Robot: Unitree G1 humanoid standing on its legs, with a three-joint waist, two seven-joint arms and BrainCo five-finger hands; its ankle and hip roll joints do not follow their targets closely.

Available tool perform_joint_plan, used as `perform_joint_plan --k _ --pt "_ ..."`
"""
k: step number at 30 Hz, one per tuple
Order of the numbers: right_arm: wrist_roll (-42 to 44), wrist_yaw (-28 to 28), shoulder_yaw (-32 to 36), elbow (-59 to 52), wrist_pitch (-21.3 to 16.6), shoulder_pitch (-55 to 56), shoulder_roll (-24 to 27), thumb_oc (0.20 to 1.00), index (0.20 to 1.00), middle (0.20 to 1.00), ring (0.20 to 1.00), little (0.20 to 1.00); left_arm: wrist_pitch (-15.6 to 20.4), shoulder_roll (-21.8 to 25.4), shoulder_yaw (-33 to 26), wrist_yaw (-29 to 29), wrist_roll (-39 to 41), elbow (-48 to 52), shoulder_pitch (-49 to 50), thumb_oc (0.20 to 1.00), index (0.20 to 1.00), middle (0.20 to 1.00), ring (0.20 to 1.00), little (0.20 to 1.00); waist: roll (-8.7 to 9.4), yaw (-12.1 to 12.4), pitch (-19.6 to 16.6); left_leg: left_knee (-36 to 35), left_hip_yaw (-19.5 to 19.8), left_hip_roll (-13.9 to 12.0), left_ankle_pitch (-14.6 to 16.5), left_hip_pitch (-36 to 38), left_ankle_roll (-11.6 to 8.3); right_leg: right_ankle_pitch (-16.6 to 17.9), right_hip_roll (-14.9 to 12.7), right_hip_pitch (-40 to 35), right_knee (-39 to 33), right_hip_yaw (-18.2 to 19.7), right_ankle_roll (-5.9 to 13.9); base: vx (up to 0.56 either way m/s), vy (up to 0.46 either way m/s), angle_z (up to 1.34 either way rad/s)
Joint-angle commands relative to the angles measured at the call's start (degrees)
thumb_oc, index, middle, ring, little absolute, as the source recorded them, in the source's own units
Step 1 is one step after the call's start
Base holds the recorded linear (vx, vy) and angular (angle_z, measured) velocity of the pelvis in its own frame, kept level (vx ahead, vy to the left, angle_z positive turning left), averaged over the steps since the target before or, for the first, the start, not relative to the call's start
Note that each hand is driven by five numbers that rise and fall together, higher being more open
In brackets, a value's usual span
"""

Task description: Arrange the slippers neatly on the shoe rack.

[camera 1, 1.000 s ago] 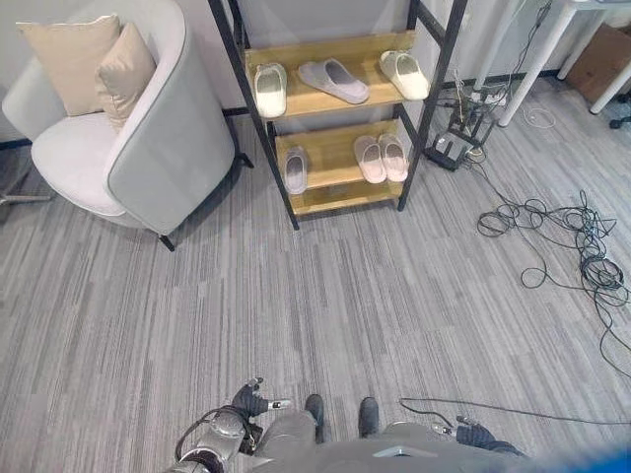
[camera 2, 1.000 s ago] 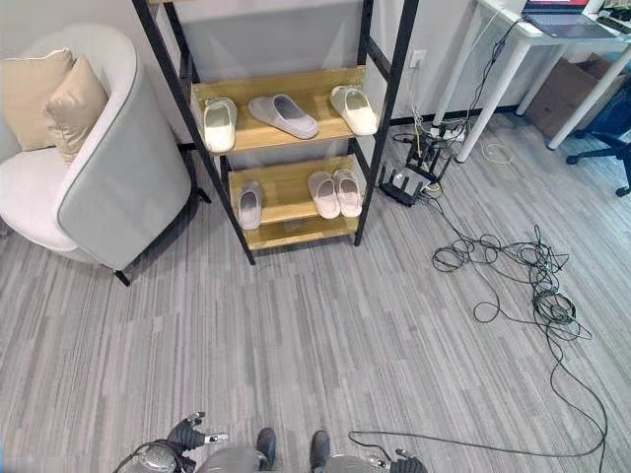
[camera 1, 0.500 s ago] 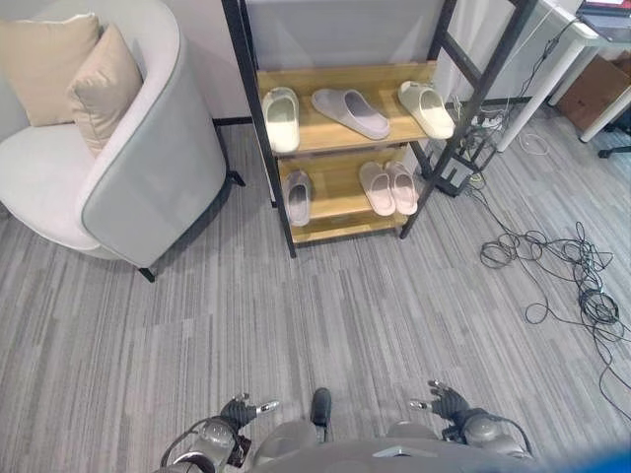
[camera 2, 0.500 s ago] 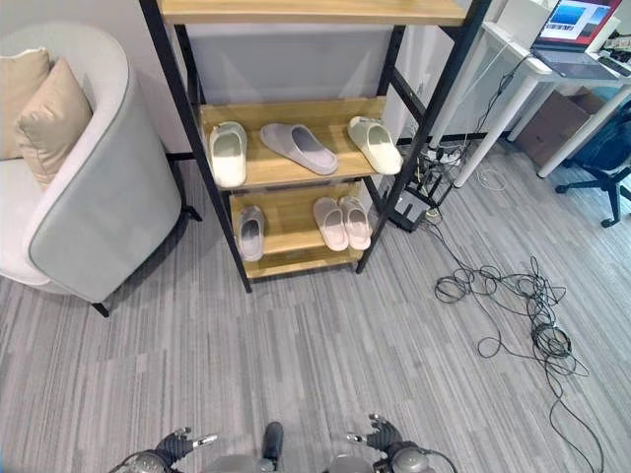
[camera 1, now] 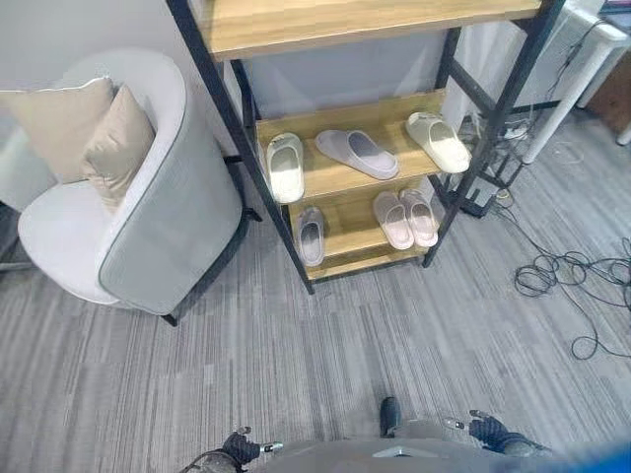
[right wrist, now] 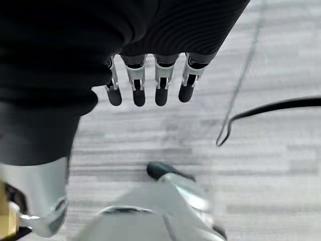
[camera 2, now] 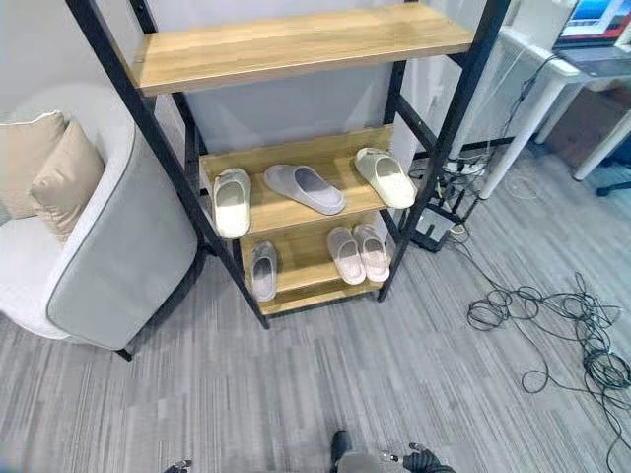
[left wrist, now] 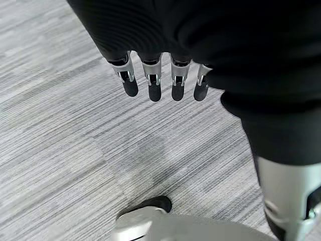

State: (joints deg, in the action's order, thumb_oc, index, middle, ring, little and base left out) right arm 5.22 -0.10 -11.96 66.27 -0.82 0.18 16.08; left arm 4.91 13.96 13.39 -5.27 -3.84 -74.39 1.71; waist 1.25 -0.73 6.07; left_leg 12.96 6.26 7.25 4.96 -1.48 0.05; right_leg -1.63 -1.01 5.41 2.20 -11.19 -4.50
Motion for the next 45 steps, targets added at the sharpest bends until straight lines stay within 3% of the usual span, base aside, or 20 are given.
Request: perform_joint_plan --k 1,2,3,5,11,18,20,22,24,26,27,33,39,45 --pt "1.48 -0.2 -0.28 -1.54 -1.62 -0.26 2.56 1.0 1.0 1.0 1.0 1.0 0.81 0.94 2.3 -0.25 -2.65 3.21 -4.18 1.0 1.0 1.0 1.0 1.0 1.53 -0.02 4.29 2.85 -7.9 -11.7 -1.03 -5.95 -2.25 -3.46 -3.98 -5.56 0.35 -0.72 6.96 0.12 -0.317 1.27" --pt "0.85 -0.64 -0.81 -1.85 -1.61 -0.45 2.54 1.0 1.0 1.0 1.0 1.0 0.68 0.5 3.03 -0.29 -3.64 3.38 -4.14 1.0 1.0 1.0 1.0 1.0 1.68 0.71 4.13 0.44 -8.58 -9.48 -0.24 -8.75 -1.61 -3.75 -3.91 -6.58 -0.13 -1.3 7.42 0.25 -0.227 1.34" --pt "0.06 -0.92 -1.62 -2.21 -1.66 -1.22 2.24 1.0 1.0 1.0 1.0 1.0 0.65 0.55 3.6 -0.69 -4.35 3.25 -4.23 1.0 1.0 1.0 1.0 1.0 1.47 2.05 3.98 -3.17 -7.7 -7.98 -3.59 -11.81 -1.95 -4.37 -2.96 -7.94 -0.4 -1.52 7.73 0.27 0.021 1.05" --pt "-2.22 -1.1 -2.95 -2.35 -1.46 -1.31 1.28 1.0 1.0 1.0 1.0 1.0 -0.11 0.23 2.2 -0.72 -4.3 0.98 -3.07 1.0 1.0 1.0 1.0 1.0 0.94 2.87 2.5 -9.34 -4.86 -7.12 -5.25 -9.07 -1.31 -5.21 -2.19 -8.52 0.02 -0.59 8.12 0.27 0.108 -0.39" --pt "-1.7 0.32 -2.89 -1.72 -1.1 -1.11 -1.05 1.0 1.0 1.0 1.0 1.0 -0.98 1.61 -1.6 -0.83 -2.87 -1.88 -1.43 1.0 1.0 1.0 1.0 1.0 1.5 3.21 -0.24 -11.93 -4.36 -5.19 -3.78 -4.42 0.45 -4.99 -3.82 -9.85 1.54 0.52 9.61 0.25 0.179 -0.54" --pt "-2.29 1.23 -2.87 -1.46 -0.6 -1.02 -2.04 1.0 1.0 1.0 1.0 1.0 -0.56 3.3 -1.76 -1.23 -2.45 0.18 -2.38 1.0 1.0 1.0 1.0 1.0 1.94 3.88 -0.8 -11.28 -4.95 -3.32 -1.72 -3.86 2.24 -3.36 -5.57 -8.8 4.53 0.81 11.86 0.09 0.147 0.23" --pt "-2.4 1.4 -2.98 -2.3 -0.59 -2.31 -1.94 1.0 1.0 1.0 1.0 1.0 -0.7 4.2 -1.65 -1.41 -2.56 0.42 -3.42 1.0 1.0 1.0 1.0 1.0 1.06 3.27 0.59 -10.56 -4.94 -3.4 -1.55 -4.12 3.46 1.07 -7.08 -2.95 16.36 0.86 14.17 -0.02 0.151 -0.05" --pt "-2.34 1.2 -2.66 -2.72 -0.72 -2.45 -1.78 1.0 1.0 1.0 1.0 1.0 -0.67 4.16 -1.52 -1.44 -3.1 0.04 -3.41 1.0 1.0 1.0 1.0 1.0 0.63 2.96 0.96 -10.05 -4.52 -3.38 -1.07 -3.55 3.55 1.16 -7.71 -2.33 17.3 1.35 14.12 0.05 0.049 -0.1" --pt "-2.19 0.91 -2.27 -3.18 -0.78 -2.42 -1.71 1.0 1.0 1.0 1.0 1.0 -0.52 3.93 -1.43 -1.54 -3.88 -0.77 -3.2 1.0 1.0 1.0 1.0 1.0 0.01 2.74 0.89 -10.67 -3.41 -4.3 -0.34 -2.67 2.92 0.19 -10.02 -1.83 11.97 1.66 12.97 0.09 -0.101 0.02" --pt "-2.33 1.1 -2.53 -3.52 -0.7 -2.33 -1.81 1.0 1.0 1.0 1.0 1.0 -0.63 3.98 -1.16 -1.54 -4.55 -1.35 -3.32 1.0 1.0 1.0 1.0 1.0 0.53 2.26 1.09 -10.64 -2.77 -4.17 0.09 -2.16 2.53 0.93 -10.51 -1.18 6.01 3.15 12.58 0.08 -0.138 0.02" --pt "-2.38 1.19 -2.48 -3.29 -0.67 -2.29 -1.69 1.0 1.0 1.0 1.0 1.0 -0.53 3.89 -1.38 -1.3 -4.52 -1.65 -3.18 1.0 1.0 1.0 1.0 1.0 0.91 1.99 1.19 -10.31 -2.47 -4.0 0.37 -1.83 2.42 1.85 -10.54 -1.79 4.32 4.18 13.37 0.05 -0.118 0.05" --pt "-5.13 1.38 -6.56 -5.24 -1.87 -3.48 -0.78 1.0 1.0 1.0 1.0 1.0 0.77 2.86 -0.45 -1.79 -4.1 -0.44 -2.79 1.0 1.0 1.0 1.0 1.0 1.88 3.69 -0.63 -14.44 0.44 -5.62 -1.8 -0.29 0.51 0.64 -7.94 -6.86 -3.08 2.02 12.45 0.04 -0.176 0.37" --pt "-5.79 2.1 -9.97 -8.47 -3.06 -5.28 -1.07 1.0 1.0 1.0 1.0 1.0 1.01 2.37 1.91 -2.64 -5.14 0.7 -4.41 1.0 1.0 1.0 1.0 1.0 1.76 5.13 -1.15 -16.43 4.36 -6.1 -3.29 0.88 -0.63 -1.37 -6.53 -9.83 -4.01 -2.19 11.09 0.03 -0.063 0.44" --pt "-5.29 3.15 -13.06 -12.58 -4.18 -7.01 -1.51 1.0 1.0 1.0 1.0 1.0 1.08 2.51 2.83 -3.01 -6.32 1.01 -4.83 1.0 1.0 1.0 1.0 1.0 1.7 6.39 -1.07 -16.5 5.58 -5.78 -3.35 0.93 -0.82 -2.11 -6.41 -10.48 -3.99 -3.44 11.08 0.02 0.017 0.15"
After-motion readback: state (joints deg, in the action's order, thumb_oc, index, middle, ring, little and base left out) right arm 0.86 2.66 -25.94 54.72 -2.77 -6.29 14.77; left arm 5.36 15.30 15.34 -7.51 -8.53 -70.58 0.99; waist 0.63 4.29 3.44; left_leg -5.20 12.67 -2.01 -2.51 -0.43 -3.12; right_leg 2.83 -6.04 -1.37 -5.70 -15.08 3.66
